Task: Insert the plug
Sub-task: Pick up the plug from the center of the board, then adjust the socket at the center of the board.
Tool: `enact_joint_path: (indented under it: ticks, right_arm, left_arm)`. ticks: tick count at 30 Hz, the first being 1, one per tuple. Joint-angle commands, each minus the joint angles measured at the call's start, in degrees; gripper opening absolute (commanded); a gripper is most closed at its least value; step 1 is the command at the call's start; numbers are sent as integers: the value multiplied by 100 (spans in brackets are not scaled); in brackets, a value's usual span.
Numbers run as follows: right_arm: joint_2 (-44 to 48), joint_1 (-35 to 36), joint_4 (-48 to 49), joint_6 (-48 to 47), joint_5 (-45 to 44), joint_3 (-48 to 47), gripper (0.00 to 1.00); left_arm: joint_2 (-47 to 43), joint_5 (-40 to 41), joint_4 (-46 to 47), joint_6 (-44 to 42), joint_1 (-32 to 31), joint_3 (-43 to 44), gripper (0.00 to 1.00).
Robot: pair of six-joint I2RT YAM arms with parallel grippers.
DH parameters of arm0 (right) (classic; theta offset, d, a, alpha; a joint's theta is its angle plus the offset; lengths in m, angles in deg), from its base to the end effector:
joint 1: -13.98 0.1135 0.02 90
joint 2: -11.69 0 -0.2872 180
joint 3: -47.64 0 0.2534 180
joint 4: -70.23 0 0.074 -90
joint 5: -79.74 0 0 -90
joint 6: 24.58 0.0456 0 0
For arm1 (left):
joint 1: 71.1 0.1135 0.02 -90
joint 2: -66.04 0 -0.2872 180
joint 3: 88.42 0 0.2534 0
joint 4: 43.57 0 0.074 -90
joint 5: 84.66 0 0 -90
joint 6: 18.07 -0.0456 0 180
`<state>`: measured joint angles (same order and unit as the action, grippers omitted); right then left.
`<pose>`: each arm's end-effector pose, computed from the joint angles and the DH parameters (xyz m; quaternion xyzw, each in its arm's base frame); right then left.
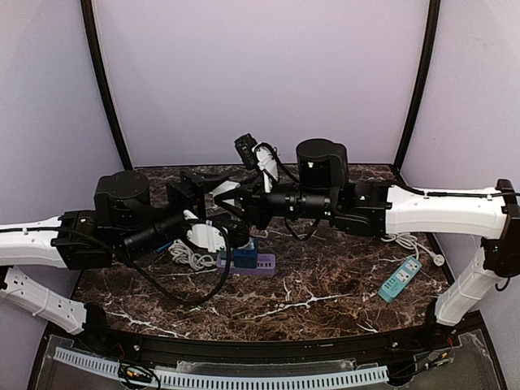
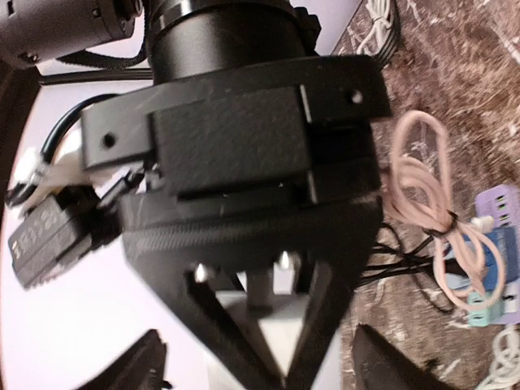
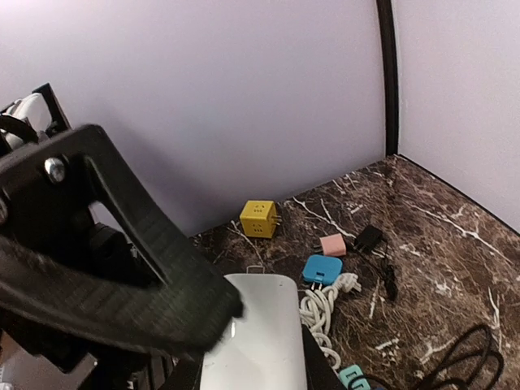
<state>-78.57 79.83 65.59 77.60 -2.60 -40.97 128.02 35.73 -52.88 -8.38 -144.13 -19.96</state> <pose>0.1553 0.3612 0.3803 -0.3753 0.6430 0.4578 0.4860 0.0950 -0.2324 0.3900 0.6385 0.3370 0.2317 0.6519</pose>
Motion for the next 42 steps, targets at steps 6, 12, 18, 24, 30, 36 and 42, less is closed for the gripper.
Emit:
enact_joint_path:
  ticks: [6, 12, 18, 24, 30, 36, 42]
  right_arm:
    - [1734, -680, -1538, 79, -407, 972, 0]
    - [2703, -1283, -1432, -147, 522, 2272, 0]
    - [2935, -1293, -519, -728, 832, 3466, 0]
    - [3003, -1302, 387, -776, 776, 4096, 0]
    - [3031, -1325, 892, -729, 830, 4415, 0]
    - [2951, -1329, 1209, -835, 1120, 4735, 0]
    - [2807, -1329, 1055, -961, 1220, 4704, 0]
  left_arm:
    - [1097, -3026, -4821, 4324, 1905, 1742, 89]
    - [1785, -5084, -4795, 3780, 3177, 1417, 81]
    - [2687, -5482, -3866, 3306, 3660, 1072, 80]
    - [3089, -5566, -2793, 3459, 3747, 557, 70]
    - [3205, -5273, -2016, 4092, 3744, 24, 57]
    - [3120, -4752, -1600, 5155, 3572, -348, 39]
    - [2885, -3933, -1396, 6747, 3145, -744, 29]
